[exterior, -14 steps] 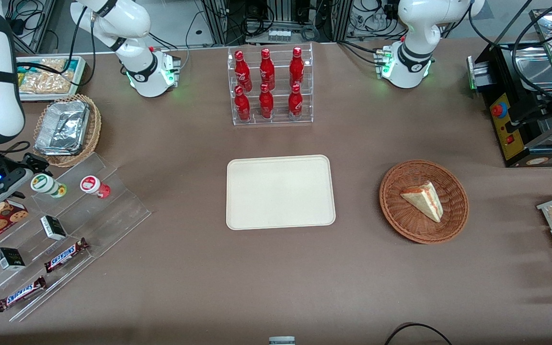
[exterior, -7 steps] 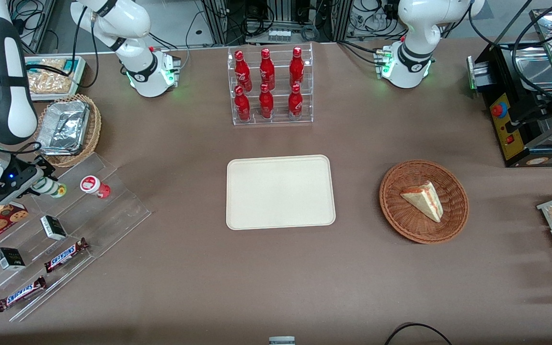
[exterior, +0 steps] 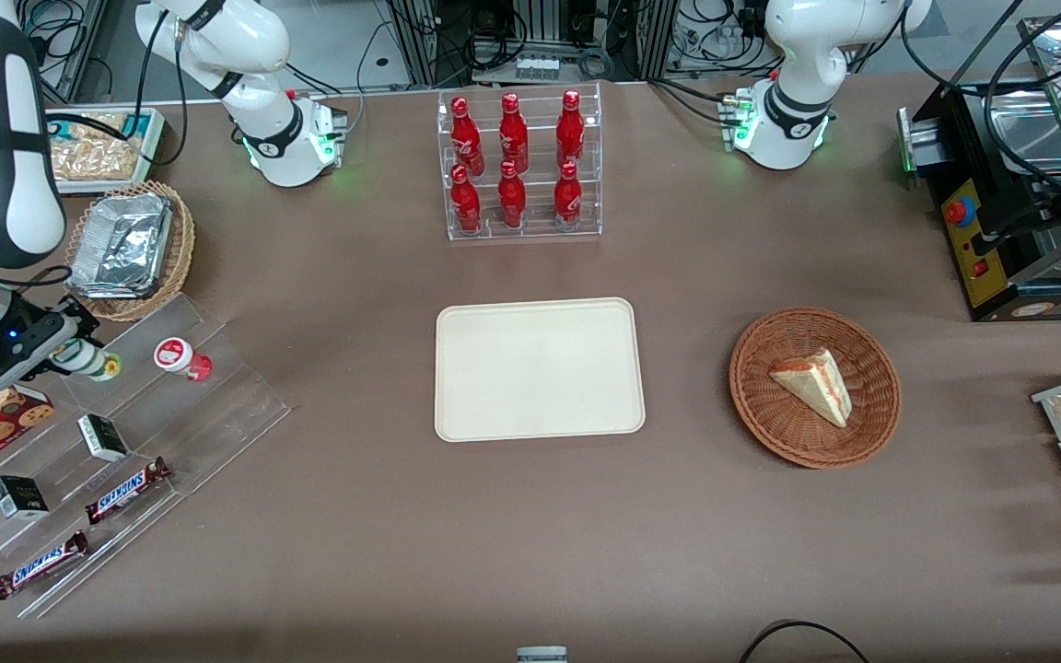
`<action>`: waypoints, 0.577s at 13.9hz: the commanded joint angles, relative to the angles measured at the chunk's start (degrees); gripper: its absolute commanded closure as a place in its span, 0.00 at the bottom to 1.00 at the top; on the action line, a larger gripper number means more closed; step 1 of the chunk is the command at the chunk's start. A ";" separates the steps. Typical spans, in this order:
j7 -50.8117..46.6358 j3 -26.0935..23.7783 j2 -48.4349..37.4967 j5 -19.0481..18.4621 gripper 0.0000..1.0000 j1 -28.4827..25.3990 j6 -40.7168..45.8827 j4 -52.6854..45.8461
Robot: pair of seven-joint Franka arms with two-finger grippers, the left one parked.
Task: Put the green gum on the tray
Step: 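Close the right gripper on the green-labelled gum jar and lift it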
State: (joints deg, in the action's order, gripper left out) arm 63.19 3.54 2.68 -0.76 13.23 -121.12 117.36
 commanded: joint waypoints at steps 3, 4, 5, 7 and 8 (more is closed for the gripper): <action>-12.44 -0.02 0.39 0.24 1.00 -8.29 7.56 -6.17; -16.57 -0.02 0.65 0.24 1.00 -11.01 7.65 -6.17; -20.70 -0.02 1.18 0.24 1.00 -13.56 7.65 -6.17; -28.96 -0.02 2.15 0.24 1.00 -18.83 7.56 -6.17; -33.35 -0.02 2.85 0.32 1.00 -21.90 7.56 -6.17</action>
State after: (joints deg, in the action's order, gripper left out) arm 36.56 2.94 3.86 -0.70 -4.25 -114.82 112.49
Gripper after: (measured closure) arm 0.419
